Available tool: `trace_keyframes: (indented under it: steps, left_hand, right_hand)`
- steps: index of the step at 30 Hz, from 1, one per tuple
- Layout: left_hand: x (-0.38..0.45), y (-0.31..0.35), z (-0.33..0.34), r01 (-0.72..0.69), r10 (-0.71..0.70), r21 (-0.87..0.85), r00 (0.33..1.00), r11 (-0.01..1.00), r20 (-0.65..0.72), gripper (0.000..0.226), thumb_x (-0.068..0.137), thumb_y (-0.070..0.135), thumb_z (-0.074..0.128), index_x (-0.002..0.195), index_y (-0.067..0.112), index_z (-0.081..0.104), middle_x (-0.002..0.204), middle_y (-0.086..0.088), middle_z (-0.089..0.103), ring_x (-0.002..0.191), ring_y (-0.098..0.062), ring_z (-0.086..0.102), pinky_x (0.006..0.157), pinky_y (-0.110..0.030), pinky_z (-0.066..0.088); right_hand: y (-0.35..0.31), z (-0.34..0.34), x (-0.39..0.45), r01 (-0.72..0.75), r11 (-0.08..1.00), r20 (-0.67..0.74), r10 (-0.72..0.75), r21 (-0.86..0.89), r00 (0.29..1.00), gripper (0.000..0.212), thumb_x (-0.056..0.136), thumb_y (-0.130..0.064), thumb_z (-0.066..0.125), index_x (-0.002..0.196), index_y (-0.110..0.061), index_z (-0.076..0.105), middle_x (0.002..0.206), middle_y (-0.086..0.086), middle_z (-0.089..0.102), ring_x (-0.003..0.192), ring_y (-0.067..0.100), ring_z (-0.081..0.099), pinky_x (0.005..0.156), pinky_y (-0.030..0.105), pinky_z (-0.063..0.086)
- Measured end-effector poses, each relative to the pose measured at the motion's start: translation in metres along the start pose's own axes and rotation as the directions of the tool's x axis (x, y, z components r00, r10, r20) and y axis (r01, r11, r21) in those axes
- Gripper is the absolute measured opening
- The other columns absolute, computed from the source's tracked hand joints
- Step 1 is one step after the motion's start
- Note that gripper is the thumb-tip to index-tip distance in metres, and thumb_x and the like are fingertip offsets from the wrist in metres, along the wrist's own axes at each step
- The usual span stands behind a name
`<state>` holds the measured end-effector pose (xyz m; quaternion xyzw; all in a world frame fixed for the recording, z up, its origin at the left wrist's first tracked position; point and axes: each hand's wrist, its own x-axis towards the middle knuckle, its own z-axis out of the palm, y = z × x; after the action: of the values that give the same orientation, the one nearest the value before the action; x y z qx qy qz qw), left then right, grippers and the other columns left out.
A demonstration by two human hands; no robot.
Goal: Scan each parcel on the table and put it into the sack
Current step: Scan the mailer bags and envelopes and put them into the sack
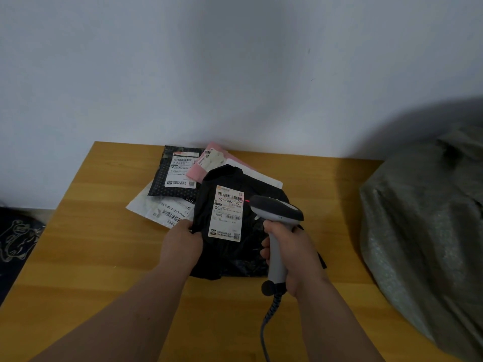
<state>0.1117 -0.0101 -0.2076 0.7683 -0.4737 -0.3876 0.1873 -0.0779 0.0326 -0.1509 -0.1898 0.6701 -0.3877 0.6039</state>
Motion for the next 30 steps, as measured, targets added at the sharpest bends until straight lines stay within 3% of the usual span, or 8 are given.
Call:
trace_keyframes:
  steps: [6,13,20,22,25,27,30]
  left_hand:
    - [0.001,0.003,0.001,0.000,0.001,0.017,1.000,1.000,-0.008,0.003,0.094,0.015,0.054,0.094,0.018,0.056,0.078,0.003,0.059,0.070,-0.008,0.054,0.056,-0.025,0.044]
    - [-0.003,0.013,-0.001,0.049,-0.048,-0.031,0.999,0.998,0.010,0.007,0.092,0.022,0.060,0.091,0.017,0.064,0.084,-0.003,0.066,0.081,-0.020,0.063,0.079,-0.044,0.057]
    - [-0.016,0.032,-0.011,-0.016,0.015,-0.117,1.000,0.993,-0.012,0.017,0.095,0.016,0.053,0.082,0.020,0.064,0.084,-0.007,0.068,0.083,-0.026,0.065,0.078,-0.047,0.056]
    - [-0.024,0.039,-0.017,-0.103,0.100,-0.063,0.994,0.993,-0.050,0.017,0.097,0.015,0.048,0.088,0.016,0.062,0.083,-0.005,0.064,0.080,-0.022,0.061,0.071,-0.038,0.053]
    - [-0.037,0.049,-0.026,-0.230,0.232,0.032,0.968,0.973,-0.100,0.023,0.100,0.014,0.044,0.115,0.010,0.062,0.094,-0.008,0.064,0.081,-0.022,0.057,0.067,-0.034,0.045]
    - [-0.054,0.057,-0.036,-0.313,0.318,0.069,0.943,0.947,-0.094,0.038,0.101,0.016,0.042,0.137,0.021,0.052,0.106,-0.008,0.064,0.090,-0.024,0.058,0.073,-0.033,0.045]
    - [-0.086,0.066,-0.051,-0.444,0.450,0.085,0.889,0.892,-0.084,0.050,0.102,0.015,0.038,0.146,0.039,0.039,0.112,-0.006,0.066,0.088,-0.020,0.058,0.073,-0.030,0.047]
  right_hand:
    - [0.001,-0.001,0.005,-0.007,1.000,0.002,0.007,-0.006,1.000,0.015,0.093,-0.027,0.067,0.094,-0.012,0.065,0.078,0.007,0.063,0.066,0.020,0.062,0.068,0.038,0.051]
    - [-0.003,-0.004,0.007,-0.011,1.000,0.037,0.011,-0.024,0.999,0.013,0.095,-0.027,0.066,0.097,-0.014,0.064,0.083,0.008,0.062,0.069,0.021,0.061,0.066,0.037,0.050]
    - [-0.009,-0.009,-0.011,0.053,0.998,0.013,-0.053,-0.029,0.999,0.015,0.095,-0.027,0.066,0.099,-0.013,0.065,0.083,0.008,0.062,0.070,0.021,0.061,0.067,0.037,0.050]
    - [-0.010,-0.011,-0.023,0.085,0.996,-0.004,-0.085,-0.017,0.996,0.017,0.095,-0.027,0.066,0.100,-0.012,0.065,0.083,0.008,0.062,0.069,0.020,0.060,0.066,0.037,0.050]
    - [-0.011,-0.015,-0.045,0.151,0.988,-0.046,-0.151,-0.008,0.987,0.015,0.094,-0.027,0.066,0.091,-0.013,0.065,0.079,0.006,0.061,0.067,0.018,0.060,0.068,0.036,0.050]
    - [-0.009,-0.018,-0.066,0.191,0.982,-0.081,-0.191,-0.001,0.978,0.018,0.093,-0.030,0.066,0.093,-0.011,0.065,0.078,0.005,0.062,0.067,0.017,0.061,0.069,0.036,0.050]
    - [-0.004,-0.020,-0.099,0.249,0.968,-0.113,-0.245,0.019,0.963,0.020,0.092,-0.029,0.065,0.085,-0.011,0.063,0.072,0.003,0.060,0.060,0.014,0.059,0.060,0.030,0.047]
